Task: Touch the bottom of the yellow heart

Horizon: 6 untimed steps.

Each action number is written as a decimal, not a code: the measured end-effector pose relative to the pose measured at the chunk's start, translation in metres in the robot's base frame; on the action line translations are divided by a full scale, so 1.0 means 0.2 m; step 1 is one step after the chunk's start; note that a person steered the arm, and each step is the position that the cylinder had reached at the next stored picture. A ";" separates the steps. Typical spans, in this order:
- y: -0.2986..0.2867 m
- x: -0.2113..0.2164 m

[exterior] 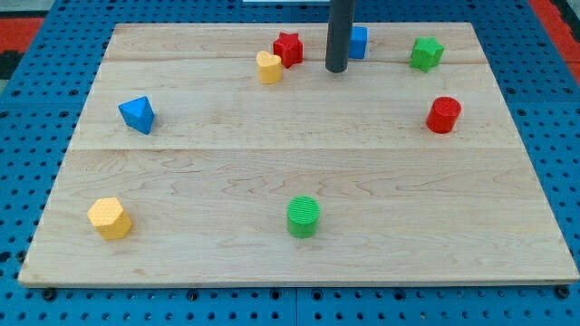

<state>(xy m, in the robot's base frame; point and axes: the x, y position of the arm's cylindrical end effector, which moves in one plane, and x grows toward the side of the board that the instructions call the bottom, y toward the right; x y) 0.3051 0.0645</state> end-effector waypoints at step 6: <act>-0.76 0.03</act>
